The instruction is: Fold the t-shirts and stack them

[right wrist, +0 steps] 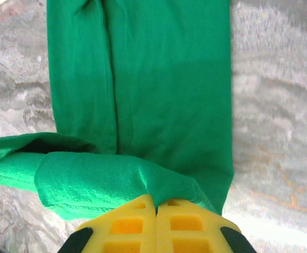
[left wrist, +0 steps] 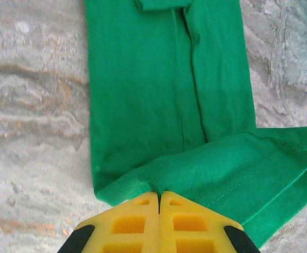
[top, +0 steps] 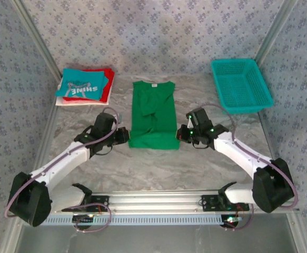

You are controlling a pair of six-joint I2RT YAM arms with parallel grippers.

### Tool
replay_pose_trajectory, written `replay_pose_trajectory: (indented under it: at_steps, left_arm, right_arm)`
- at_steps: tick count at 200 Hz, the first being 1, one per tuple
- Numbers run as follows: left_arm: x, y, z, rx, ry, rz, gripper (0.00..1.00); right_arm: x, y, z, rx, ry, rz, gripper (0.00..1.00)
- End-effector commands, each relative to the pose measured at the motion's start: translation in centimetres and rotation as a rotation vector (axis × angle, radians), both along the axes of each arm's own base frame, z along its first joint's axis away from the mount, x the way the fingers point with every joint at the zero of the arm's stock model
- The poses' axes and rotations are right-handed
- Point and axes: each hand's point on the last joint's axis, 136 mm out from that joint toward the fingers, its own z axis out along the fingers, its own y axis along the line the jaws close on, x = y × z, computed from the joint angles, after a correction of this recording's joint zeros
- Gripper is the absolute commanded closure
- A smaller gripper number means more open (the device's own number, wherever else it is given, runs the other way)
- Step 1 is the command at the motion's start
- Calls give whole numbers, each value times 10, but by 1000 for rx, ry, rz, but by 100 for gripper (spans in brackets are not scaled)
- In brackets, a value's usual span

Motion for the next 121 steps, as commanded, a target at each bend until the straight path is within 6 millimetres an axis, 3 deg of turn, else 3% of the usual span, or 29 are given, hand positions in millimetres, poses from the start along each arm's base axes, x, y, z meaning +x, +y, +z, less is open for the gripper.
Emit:
replay_pose_trajectory:
  at_steps: [1,36,88,121]
  left_arm:
    - [24,-1,24,5,-98,-32,100]
    - [52,-6,27,12,-124,-62,100]
    - [89,-22,9,30,-87,-135,100]
    - [107,-19,4,38,-79,-129,100]
  right_arm:
    - [25,-1,13,-12,-59,-7,100]
    - [52,2,8,-16,-60,3,100]
    - [86,3,2,-15,-53,-11,100]
    - [104,4,-4,-8,-33,-15,100]
